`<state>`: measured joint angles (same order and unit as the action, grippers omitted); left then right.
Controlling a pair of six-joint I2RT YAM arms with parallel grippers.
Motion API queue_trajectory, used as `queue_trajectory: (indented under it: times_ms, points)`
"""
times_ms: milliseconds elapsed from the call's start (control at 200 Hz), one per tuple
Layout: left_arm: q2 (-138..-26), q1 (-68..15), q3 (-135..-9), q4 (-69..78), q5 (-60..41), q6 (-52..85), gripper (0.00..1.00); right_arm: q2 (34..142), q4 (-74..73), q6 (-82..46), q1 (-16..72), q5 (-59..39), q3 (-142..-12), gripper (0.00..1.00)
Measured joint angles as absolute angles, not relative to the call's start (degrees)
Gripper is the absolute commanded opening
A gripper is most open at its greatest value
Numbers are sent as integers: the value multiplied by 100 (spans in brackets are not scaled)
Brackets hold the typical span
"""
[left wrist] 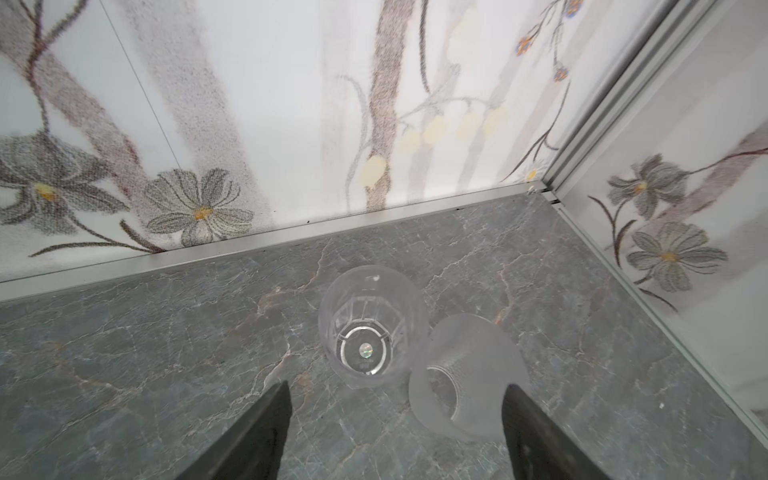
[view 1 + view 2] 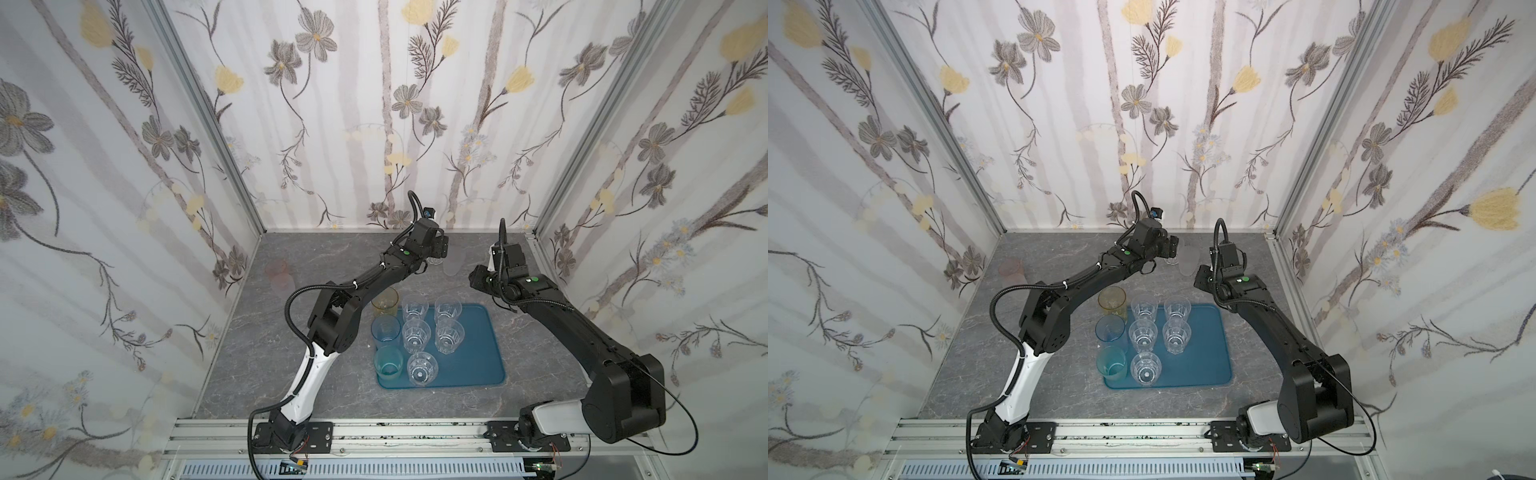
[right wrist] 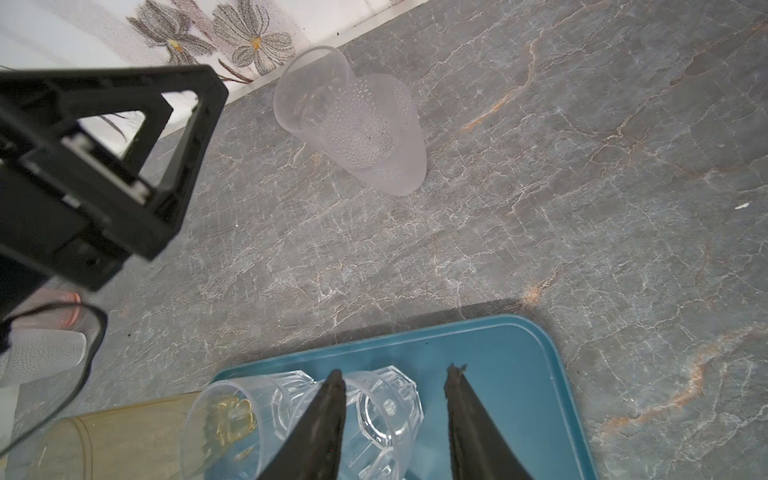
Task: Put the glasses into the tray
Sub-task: 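Reach the left gripper to the clear glass farther from the robot while right arm shifts, then grasp the clear glass with the left gripper and lift it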
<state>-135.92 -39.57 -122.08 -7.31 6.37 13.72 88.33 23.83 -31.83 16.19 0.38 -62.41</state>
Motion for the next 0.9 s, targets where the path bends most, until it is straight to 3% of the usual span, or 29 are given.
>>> queue_trajectory:
  times_ms: [375, 899]
  points:
    - [-15139, -3699, -13941, -1092, 377, 1376, 70, 8665, 2115, -3186, 1737, -132, -5513, 41]
    - [-15347, -3597, -13760, -1094, 185, 1396, 39, 8696, 1994, -3205, 1986, 82, -5382, 41]
